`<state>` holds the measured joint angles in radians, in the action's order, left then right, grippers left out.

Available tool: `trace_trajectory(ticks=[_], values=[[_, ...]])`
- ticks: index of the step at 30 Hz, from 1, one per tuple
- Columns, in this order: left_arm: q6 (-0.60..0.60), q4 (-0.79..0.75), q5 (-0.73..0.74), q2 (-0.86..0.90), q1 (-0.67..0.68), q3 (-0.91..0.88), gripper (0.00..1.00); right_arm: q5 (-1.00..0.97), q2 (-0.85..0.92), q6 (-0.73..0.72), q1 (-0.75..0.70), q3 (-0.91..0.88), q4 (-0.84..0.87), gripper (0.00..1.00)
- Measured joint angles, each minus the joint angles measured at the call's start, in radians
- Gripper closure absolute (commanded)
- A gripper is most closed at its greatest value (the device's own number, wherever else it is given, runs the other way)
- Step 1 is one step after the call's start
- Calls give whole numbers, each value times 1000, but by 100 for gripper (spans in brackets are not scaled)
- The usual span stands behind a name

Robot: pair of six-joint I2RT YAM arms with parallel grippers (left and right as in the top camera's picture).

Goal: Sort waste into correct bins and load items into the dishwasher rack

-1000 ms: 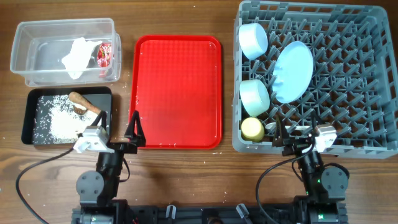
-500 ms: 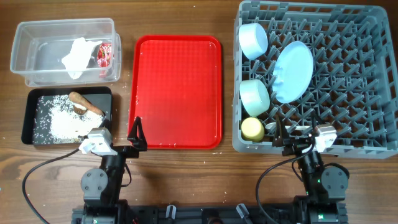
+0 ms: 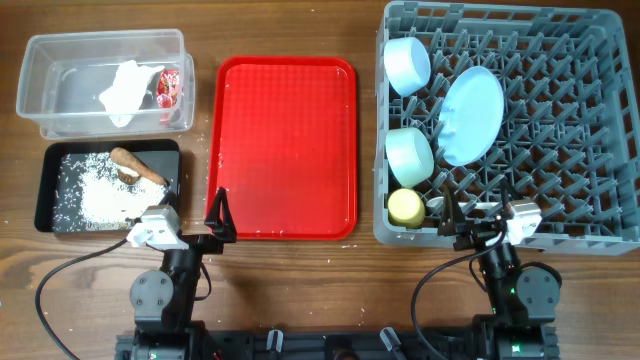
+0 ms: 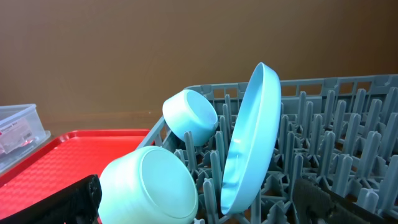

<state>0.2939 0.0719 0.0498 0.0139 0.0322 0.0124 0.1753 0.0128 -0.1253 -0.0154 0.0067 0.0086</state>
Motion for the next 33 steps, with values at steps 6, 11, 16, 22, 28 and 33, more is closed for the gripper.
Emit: trace_trajectory(ticks=[6, 11, 16, 22, 28, 33], values=[[0, 0, 0, 0, 0, 0, 0, 0, 0, 0, 0, 0, 0, 0], [0, 0, 0, 0, 0, 0, 0, 0, 0, 0, 0, 0, 0, 0], [0, 0, 0, 0, 0, 0, 0, 0, 0, 0, 0, 0, 0, 0], [0, 0, 0, 0, 0, 0, 0, 0, 0, 0, 0, 0, 0, 0], [0, 0, 0, 0, 0, 0, 0, 0, 0, 0, 0, 0, 0, 0], [0, 0, 0, 0, 0, 0, 0, 0, 0, 0, 0, 0, 0, 0]])
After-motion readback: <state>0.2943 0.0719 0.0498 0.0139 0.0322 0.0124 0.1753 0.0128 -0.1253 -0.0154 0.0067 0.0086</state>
